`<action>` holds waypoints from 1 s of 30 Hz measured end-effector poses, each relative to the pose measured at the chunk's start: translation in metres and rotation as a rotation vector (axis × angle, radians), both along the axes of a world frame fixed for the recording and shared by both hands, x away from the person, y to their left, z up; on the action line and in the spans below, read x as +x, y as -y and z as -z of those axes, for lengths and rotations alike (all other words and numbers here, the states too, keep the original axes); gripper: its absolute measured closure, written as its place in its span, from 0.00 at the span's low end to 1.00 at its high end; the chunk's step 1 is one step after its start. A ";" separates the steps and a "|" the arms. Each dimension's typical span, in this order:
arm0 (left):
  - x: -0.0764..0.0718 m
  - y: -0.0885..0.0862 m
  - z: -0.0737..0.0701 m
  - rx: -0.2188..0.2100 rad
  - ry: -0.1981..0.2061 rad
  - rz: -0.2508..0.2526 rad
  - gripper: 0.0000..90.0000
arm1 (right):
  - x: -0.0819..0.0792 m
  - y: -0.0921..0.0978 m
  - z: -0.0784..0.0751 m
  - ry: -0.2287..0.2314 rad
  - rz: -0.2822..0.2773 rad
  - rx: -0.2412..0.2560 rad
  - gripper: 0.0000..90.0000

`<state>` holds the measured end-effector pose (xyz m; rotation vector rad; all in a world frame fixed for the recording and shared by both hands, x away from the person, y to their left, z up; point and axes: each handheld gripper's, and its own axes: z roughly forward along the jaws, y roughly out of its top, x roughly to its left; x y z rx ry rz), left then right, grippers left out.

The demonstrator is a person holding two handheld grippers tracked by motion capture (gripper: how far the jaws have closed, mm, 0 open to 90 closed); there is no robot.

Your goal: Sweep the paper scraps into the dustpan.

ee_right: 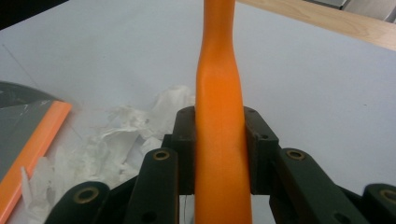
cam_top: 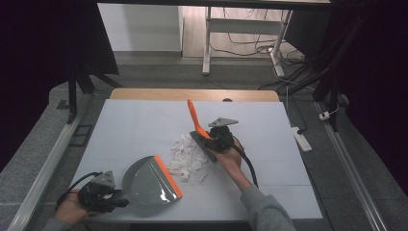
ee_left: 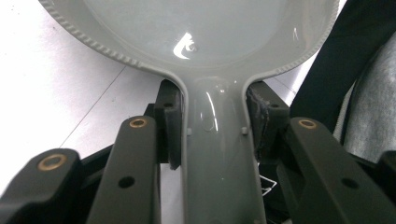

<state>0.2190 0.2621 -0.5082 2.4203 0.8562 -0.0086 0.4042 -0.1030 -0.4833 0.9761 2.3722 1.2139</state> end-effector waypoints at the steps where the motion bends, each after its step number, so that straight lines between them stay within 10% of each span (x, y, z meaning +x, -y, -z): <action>1: 0.000 0.000 0.000 0.002 -0.002 0.001 0.68 | -0.001 -0.002 0.000 -0.004 -0.004 0.001 0.78; 30: 0.008 0.005 0.006 -0.017 -0.021 -0.010 0.68 | -0.047 -0.063 0.006 0.003 -0.184 -0.036 0.78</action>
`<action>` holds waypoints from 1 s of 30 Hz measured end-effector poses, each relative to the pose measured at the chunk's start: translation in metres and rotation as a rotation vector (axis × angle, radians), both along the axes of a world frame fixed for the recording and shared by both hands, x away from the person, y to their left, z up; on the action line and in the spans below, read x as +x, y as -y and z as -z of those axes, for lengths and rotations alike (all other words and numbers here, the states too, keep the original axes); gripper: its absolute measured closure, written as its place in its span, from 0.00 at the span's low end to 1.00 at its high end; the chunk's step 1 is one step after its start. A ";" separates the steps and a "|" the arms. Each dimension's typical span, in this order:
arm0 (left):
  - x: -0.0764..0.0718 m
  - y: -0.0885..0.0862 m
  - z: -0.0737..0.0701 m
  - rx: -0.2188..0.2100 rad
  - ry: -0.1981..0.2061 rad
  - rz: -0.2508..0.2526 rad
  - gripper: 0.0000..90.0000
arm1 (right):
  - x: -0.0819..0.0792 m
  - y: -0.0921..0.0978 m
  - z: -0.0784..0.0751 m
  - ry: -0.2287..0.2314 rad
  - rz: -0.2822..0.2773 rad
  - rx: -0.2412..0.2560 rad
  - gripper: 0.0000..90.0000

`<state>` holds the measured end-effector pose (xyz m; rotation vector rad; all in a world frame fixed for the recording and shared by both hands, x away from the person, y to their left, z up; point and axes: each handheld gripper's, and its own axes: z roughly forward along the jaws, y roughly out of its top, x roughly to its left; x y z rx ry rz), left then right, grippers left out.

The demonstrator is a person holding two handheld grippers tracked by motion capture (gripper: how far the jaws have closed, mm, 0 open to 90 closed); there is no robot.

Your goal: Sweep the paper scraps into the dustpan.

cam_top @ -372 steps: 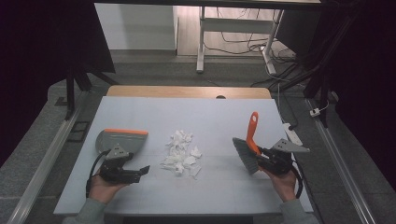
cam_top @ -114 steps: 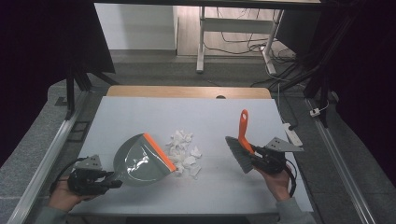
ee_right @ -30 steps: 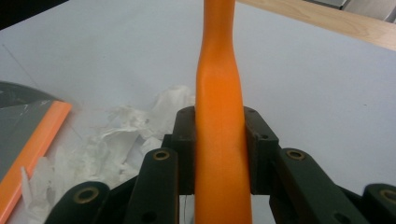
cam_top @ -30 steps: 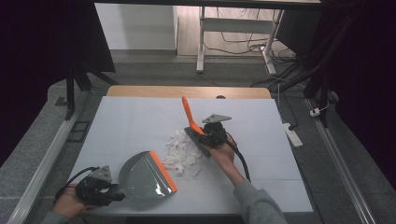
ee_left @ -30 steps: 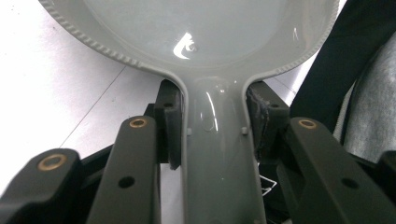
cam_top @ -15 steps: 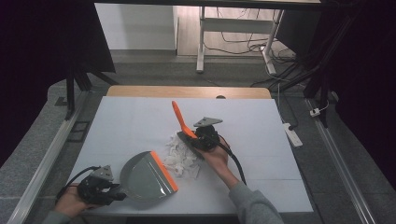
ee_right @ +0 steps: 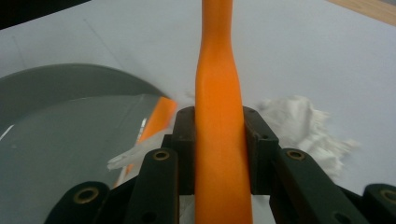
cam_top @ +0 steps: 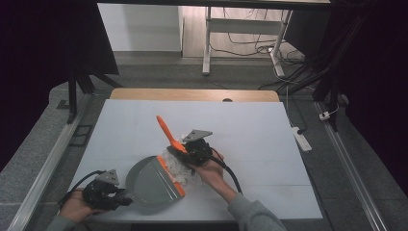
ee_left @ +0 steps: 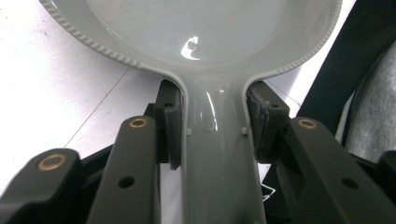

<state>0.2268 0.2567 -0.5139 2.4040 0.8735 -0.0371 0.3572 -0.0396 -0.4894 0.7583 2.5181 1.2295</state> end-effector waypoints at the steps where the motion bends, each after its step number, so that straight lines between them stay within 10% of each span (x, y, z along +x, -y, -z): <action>1: 0.000 0.000 0.000 -0.001 0.000 0.000 0.68 | 0.000 0.000 0.000 0.000 0.000 0.000 0.78; 15: 0.000 0.000 0.002 -0.007 0.000 0.001 0.68 | -0.021 -0.016 -0.018 -0.025 -0.108 0.130 0.77; 30: -0.001 0.000 0.001 -0.007 -0.003 -0.005 0.68 | -0.004 0.063 -0.033 0.006 0.119 0.132 0.77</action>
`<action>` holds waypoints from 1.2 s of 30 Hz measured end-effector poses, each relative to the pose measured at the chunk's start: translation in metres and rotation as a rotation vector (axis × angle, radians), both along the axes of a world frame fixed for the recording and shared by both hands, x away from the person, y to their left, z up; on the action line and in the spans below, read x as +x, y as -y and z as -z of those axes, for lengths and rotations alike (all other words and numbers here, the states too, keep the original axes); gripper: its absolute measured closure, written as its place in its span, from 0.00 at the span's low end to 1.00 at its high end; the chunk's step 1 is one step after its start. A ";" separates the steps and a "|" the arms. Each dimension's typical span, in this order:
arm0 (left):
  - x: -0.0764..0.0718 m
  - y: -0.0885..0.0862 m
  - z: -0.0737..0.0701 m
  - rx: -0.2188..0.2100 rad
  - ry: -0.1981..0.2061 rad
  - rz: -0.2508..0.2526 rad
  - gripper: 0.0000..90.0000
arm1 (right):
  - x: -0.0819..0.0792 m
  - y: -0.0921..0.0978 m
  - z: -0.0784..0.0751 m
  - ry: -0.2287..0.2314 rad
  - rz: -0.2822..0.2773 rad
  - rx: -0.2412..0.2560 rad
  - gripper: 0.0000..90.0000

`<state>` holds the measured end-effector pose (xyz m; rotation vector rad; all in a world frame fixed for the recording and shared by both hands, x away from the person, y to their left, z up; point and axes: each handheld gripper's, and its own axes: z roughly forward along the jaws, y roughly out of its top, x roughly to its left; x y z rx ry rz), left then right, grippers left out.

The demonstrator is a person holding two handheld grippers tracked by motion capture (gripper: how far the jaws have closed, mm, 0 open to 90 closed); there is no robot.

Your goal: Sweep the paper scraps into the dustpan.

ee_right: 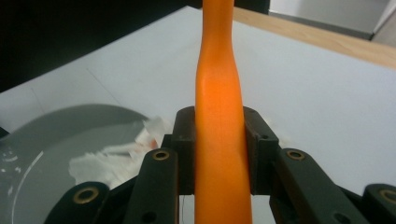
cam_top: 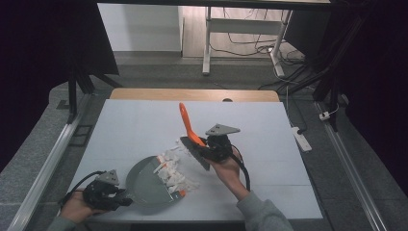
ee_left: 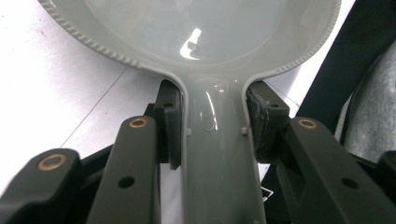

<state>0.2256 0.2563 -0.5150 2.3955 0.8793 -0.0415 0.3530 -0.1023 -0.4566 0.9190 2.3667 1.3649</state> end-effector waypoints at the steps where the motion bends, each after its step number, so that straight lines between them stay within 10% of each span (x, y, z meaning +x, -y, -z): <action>1: -0.001 0.000 0.000 0.000 0.000 -0.001 0.68 | 0.000 0.000 0.000 0.000 0.000 0.000 0.77; 11: -0.001 0.001 0.000 0.000 -0.001 0.003 0.68 | -0.010 0.014 0.022 -0.104 0.041 -0.062 0.77; 36: 0.000 0.006 0.000 0.001 0.000 0.005 0.68 | -0.023 -0.046 0.032 -0.122 -0.079 -0.075 0.77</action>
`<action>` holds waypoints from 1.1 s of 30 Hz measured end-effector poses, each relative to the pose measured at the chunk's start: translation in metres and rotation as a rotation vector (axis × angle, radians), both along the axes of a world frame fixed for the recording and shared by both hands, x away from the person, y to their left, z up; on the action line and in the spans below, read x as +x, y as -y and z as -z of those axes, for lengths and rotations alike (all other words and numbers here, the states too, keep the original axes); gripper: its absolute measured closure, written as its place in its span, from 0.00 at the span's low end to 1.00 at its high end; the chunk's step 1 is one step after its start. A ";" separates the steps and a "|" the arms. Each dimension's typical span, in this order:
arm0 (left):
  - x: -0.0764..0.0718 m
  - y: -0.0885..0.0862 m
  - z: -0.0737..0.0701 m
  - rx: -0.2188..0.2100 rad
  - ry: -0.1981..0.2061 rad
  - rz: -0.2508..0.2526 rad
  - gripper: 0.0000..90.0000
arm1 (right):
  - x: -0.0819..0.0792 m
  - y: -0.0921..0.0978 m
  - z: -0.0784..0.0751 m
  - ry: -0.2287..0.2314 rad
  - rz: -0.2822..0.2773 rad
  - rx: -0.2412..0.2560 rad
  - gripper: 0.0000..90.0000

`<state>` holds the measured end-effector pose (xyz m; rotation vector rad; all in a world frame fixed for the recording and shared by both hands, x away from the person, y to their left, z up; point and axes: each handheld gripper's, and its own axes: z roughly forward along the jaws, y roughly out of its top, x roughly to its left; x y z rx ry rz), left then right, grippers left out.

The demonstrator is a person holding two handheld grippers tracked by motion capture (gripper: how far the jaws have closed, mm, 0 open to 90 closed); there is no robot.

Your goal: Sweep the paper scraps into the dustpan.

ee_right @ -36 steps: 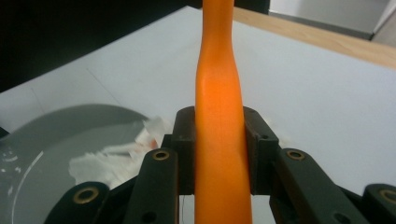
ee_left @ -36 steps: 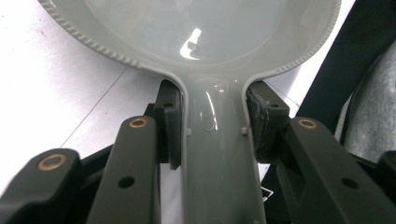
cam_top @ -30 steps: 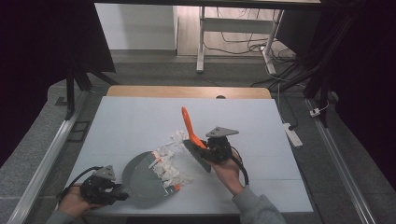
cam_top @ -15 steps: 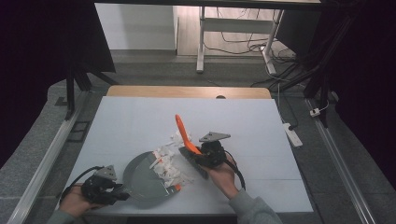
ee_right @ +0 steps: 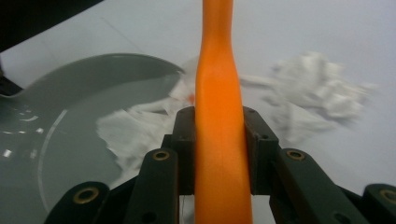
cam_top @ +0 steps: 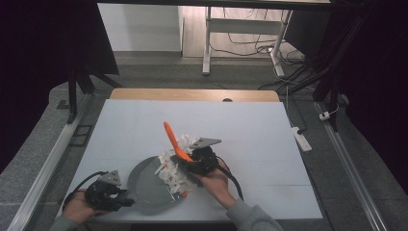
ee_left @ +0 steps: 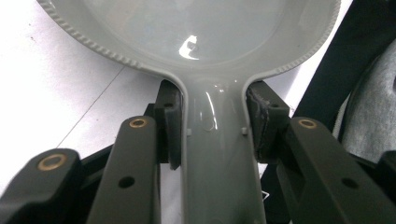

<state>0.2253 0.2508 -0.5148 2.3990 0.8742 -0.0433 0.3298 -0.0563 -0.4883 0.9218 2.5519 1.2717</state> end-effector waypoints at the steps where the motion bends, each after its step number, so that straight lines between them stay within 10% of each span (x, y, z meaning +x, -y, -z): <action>1: 0.000 0.000 0.000 0.000 0.001 -0.001 0.68 | -0.001 -0.005 0.000 0.001 -0.011 -0.002 0.77; 12: 0.000 0.000 0.001 -0.005 -0.002 -0.002 0.68 | -0.010 -0.035 -0.009 -0.023 -0.147 0.115 0.77; 33: 0.002 -0.007 0.002 -0.016 -0.007 -0.079 0.68 | 0.031 0.029 -0.033 0.127 0.068 0.135 0.77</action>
